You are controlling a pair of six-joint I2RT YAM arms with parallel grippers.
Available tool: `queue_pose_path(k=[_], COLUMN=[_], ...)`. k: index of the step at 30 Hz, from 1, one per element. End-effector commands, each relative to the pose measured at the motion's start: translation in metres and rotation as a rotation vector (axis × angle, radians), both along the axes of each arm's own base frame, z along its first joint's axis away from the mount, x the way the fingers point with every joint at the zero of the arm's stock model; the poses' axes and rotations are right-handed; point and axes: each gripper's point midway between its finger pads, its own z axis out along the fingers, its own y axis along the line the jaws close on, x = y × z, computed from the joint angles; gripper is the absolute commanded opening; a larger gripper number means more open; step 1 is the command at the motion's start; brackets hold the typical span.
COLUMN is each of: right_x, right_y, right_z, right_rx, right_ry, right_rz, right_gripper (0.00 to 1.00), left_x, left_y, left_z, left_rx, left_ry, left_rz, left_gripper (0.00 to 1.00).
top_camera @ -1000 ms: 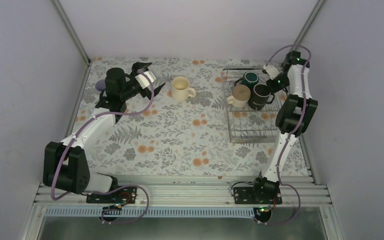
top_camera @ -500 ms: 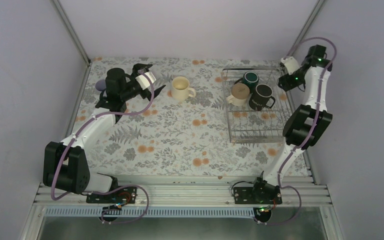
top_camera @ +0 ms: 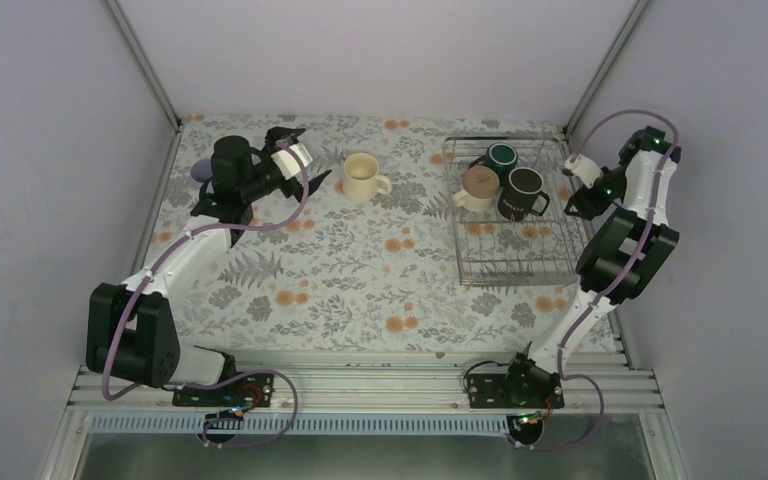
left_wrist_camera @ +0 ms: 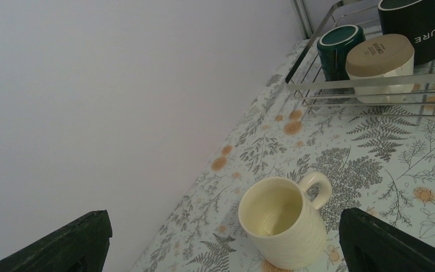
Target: Unload the cups from the dish rack
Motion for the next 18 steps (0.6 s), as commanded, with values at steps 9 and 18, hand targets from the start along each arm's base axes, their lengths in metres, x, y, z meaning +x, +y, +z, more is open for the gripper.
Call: queue_pose_path(k=[9, 18], right_x=[-0.002, 0.011], right_y=[0.016, 0.048], right_z=[0.004, 0.001], right_rx=[-0.048, -0.032], right_ry=[-0.073, -0.099], right_rz=[0.284, 0.352], right_gripper=[0.60, 0.59], left_x=[-0.003, -0.001], left_y=[-0.001, 0.002], left_z=[-0.006, -0.013], left_rx=[0.022, 0.036], left_ry=[-0.031, -0.035], left_rz=[-0.016, -0.003], left_gripper=[1.00, 1.00])
